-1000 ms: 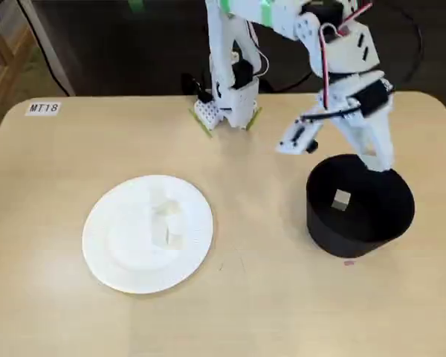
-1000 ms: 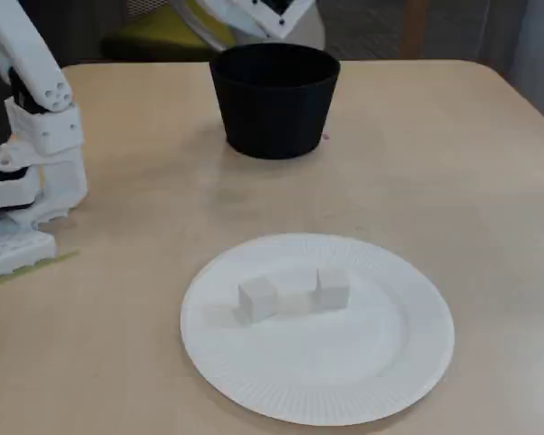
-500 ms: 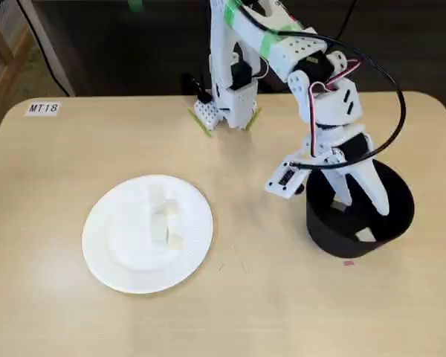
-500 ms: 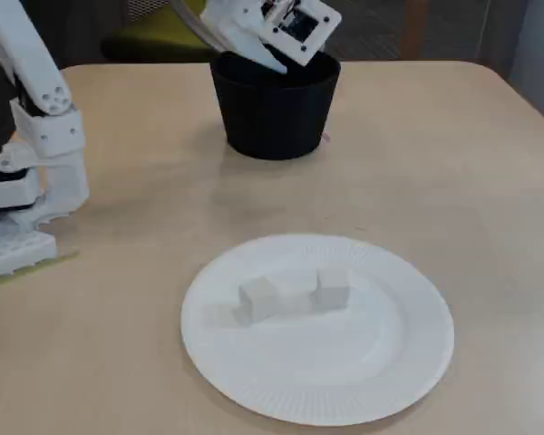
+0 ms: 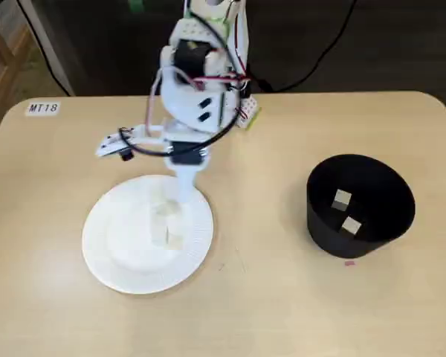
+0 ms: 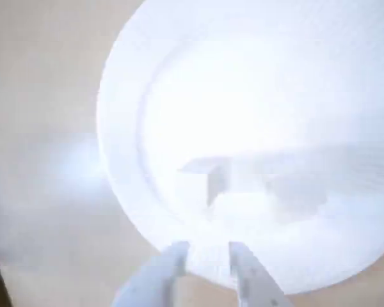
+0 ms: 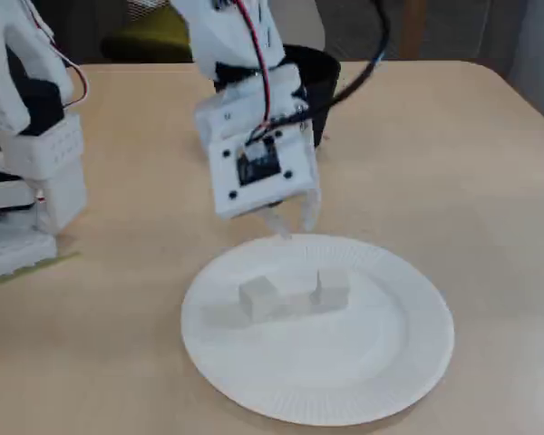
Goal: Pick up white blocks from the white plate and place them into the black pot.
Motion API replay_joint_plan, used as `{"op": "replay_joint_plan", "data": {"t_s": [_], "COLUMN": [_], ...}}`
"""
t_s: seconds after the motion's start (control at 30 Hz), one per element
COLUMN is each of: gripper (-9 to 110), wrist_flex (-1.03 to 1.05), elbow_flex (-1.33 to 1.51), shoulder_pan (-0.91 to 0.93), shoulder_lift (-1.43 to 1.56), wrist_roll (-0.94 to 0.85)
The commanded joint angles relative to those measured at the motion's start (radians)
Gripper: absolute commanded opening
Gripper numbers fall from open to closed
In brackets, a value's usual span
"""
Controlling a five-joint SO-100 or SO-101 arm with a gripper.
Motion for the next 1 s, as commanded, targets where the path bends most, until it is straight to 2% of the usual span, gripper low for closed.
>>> {"op": "replay_joint_plan", "data": {"t_s": [0.0,0.57,0.77,0.97], "gripper": [29,32,23,-2], "wrist_flex": [-0.009,0.087,0.075,0.054], "elbow_flex": [-0.074,-0.451,-0.474,-0.479], "shoulder_pan": [0.018,0.023,0.003,-0.025], "shoulder_lift": [-0.084,-0.509,-0.578,-0.611], "wrist_roll": [-0.021,-0.117,-0.112,-0.064]}}
